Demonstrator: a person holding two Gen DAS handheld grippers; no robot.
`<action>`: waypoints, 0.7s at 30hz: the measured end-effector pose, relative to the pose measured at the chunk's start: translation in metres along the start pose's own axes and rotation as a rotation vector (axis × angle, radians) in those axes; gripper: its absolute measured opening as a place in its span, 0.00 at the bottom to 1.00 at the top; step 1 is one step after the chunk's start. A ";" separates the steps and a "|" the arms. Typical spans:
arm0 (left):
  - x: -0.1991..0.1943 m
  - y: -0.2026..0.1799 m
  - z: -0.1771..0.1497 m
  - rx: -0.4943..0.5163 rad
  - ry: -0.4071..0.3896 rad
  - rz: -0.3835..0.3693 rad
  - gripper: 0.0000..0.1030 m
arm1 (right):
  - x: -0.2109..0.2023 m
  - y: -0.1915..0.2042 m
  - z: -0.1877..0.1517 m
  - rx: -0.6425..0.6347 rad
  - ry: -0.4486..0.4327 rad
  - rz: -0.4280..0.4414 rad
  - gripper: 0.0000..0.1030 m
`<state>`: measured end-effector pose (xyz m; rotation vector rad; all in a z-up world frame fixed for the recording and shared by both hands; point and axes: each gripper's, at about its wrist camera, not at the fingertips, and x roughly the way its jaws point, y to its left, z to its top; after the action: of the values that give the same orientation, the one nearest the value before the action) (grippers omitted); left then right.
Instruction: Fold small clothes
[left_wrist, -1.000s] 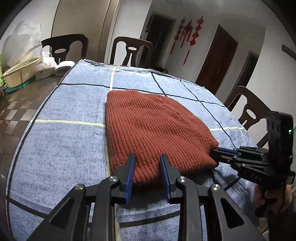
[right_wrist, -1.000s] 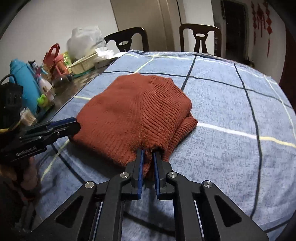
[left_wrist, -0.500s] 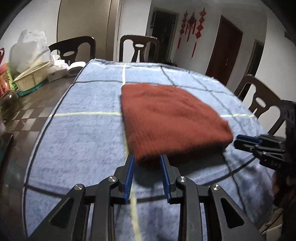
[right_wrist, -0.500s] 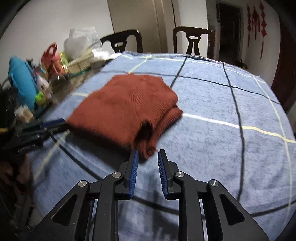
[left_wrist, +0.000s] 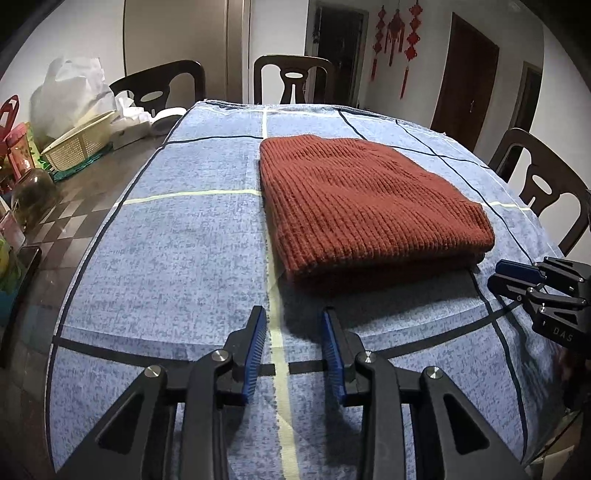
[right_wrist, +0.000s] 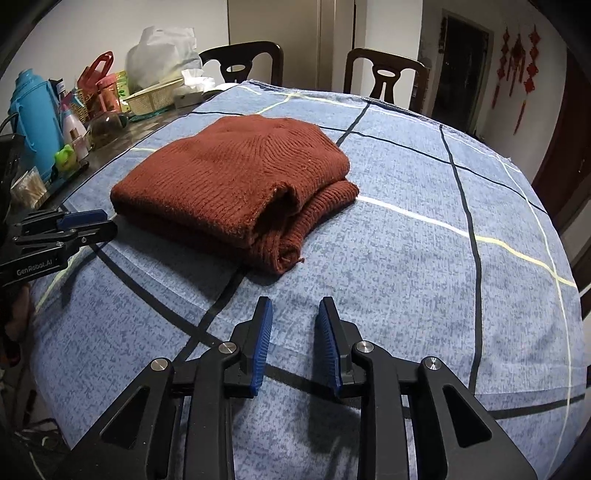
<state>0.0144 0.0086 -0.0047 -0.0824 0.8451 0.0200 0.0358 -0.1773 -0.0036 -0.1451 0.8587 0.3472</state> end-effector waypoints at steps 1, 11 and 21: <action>0.000 -0.001 0.000 0.001 -0.002 0.004 0.33 | 0.000 -0.001 0.000 0.001 -0.003 0.002 0.26; -0.001 -0.002 -0.002 0.003 -0.009 0.003 0.34 | -0.001 -0.001 -0.002 0.009 -0.008 0.010 0.26; 0.000 -0.005 -0.001 0.019 -0.005 0.003 0.38 | -0.001 -0.001 -0.002 0.010 -0.008 0.011 0.27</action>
<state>0.0138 0.0034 -0.0049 -0.0633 0.8405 0.0151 0.0342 -0.1788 -0.0047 -0.1297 0.8532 0.3531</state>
